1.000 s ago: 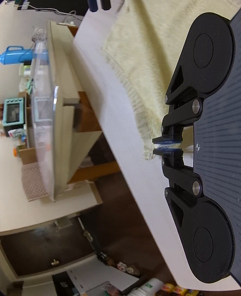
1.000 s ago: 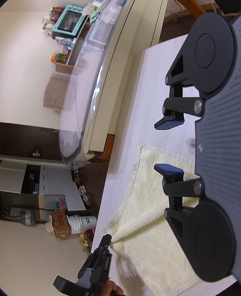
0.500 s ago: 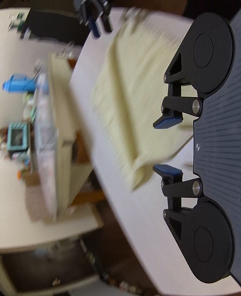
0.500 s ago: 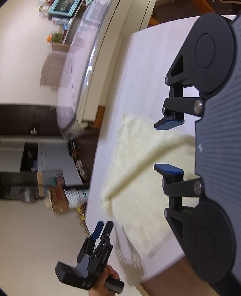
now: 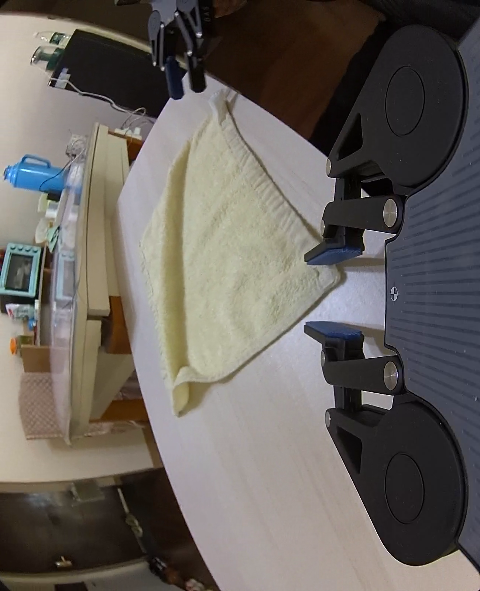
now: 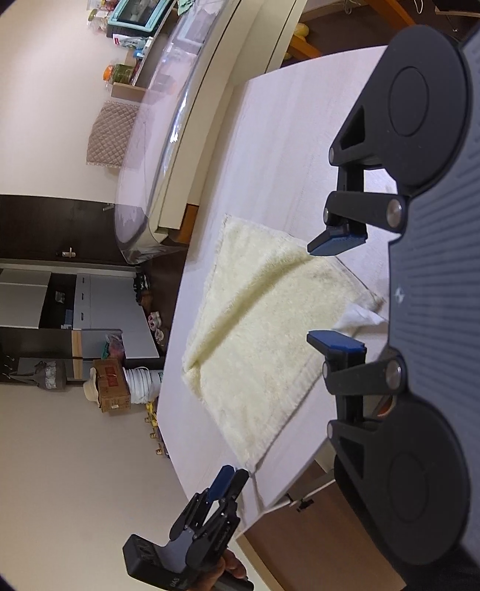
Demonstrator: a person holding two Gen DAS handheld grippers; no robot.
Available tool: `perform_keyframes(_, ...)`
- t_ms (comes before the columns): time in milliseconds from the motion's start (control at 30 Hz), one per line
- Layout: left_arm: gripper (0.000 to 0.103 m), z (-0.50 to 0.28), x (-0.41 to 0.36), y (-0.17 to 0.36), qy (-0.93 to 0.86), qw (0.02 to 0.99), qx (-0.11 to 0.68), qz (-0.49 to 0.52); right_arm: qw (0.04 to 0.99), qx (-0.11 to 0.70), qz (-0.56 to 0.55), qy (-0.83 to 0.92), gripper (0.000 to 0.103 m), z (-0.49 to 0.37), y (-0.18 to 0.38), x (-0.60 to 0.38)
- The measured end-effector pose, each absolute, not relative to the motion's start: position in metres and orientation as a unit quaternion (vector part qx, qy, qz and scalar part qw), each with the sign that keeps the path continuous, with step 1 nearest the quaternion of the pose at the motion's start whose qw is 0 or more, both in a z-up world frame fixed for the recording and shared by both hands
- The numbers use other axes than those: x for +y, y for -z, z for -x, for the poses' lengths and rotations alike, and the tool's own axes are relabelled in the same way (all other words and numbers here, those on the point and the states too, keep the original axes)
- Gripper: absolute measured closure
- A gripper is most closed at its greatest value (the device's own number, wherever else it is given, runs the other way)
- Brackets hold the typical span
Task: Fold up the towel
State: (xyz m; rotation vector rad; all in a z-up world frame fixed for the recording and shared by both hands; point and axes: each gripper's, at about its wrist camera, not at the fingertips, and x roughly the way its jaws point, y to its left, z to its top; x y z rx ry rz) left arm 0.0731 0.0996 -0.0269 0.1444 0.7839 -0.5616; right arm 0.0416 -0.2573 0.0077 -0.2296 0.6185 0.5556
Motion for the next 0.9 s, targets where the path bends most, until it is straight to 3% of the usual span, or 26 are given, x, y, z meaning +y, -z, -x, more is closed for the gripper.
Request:
perform_keyframes(100, 0.069, -0.073, 0.096, 0.029, 0.269, 0.884, 0.377, -0.069, 0.904, 0.297, 0.133, -0.278, 0.055, -0.036, -0.003, -0.253)
perform_keyframes(167, 0.086, -0.073, 0.094, 0.029, 0.271, 0.883, 0.377, -0.069, 0.900, 0.294, 0.150, -0.283, 0.055, -0.032, 0.000, -0.250)
perform_keyframes(333, 0.093, -0.068, 0.093, 0.028, 0.275, 0.882, 0.377, -0.068, 0.891, 0.296, 0.191, -0.285, 0.055, -0.031, 0.012, -0.246)
perform_keyframes(633, 0.094, -0.045, 0.102, 0.025, 0.268, 0.881, 0.384, -0.064, 0.889, 0.339, 0.103, -0.291, 0.056, -0.050, 0.022, -0.262)
perform_keyframes(900, 0.094, -0.043, 0.103, 0.022, 0.271, 0.879, 0.387, -0.064, 0.886, 0.310, 0.157, -0.307, 0.062, -0.044, 0.029, -0.244)
